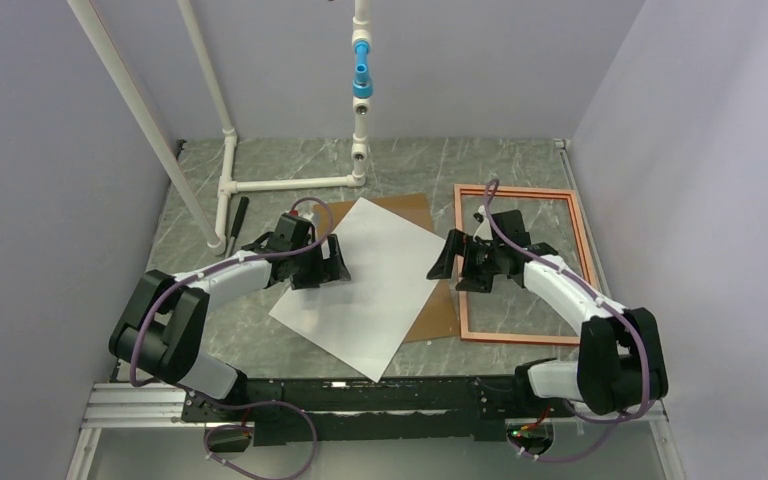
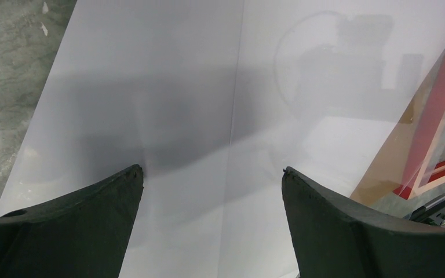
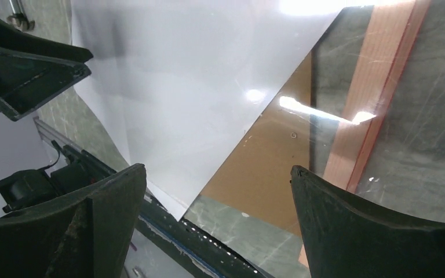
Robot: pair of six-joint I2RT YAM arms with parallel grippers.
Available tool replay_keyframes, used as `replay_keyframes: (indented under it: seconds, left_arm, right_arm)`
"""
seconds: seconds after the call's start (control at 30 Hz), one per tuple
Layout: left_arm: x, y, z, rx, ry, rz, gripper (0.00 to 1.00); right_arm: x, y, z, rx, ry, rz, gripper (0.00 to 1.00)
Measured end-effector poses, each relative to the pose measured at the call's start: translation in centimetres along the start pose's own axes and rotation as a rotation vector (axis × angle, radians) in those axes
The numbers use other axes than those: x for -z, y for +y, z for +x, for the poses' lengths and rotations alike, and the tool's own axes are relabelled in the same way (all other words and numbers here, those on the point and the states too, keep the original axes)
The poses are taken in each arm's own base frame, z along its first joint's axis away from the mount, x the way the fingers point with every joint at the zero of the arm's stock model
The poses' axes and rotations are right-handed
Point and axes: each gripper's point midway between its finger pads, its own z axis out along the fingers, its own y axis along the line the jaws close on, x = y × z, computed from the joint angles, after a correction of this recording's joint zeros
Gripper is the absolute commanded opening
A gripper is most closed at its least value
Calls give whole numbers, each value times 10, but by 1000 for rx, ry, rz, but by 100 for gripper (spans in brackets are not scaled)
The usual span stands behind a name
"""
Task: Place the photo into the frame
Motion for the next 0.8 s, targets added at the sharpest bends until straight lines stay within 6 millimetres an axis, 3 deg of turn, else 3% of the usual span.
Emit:
replay_keyframes:
  seconds: [0.17,0.37,0.53,0.67,0.8]
  left_arm:
    - [-1,-1,-1,0,-3,7,93]
    - [-1,-2,-1,0,-5,7,93]
    - [-2,-3,0,-9,-9,1,93]
    - [-3,-4,1,-15,-8,1,93]
    - [-4,-6,1,-23,-9,0,92]
  right_arm:
    - [12,-5,-18,10,-78,62,99]
    - [23,-51,-44,-101,-170,206,100]
    - [6,-75,-40,-169,-107,241,98]
    - [-10,-69,-34,-176,-44,161,97]
    - [-12,-54,-39,-152,-42,68,96]
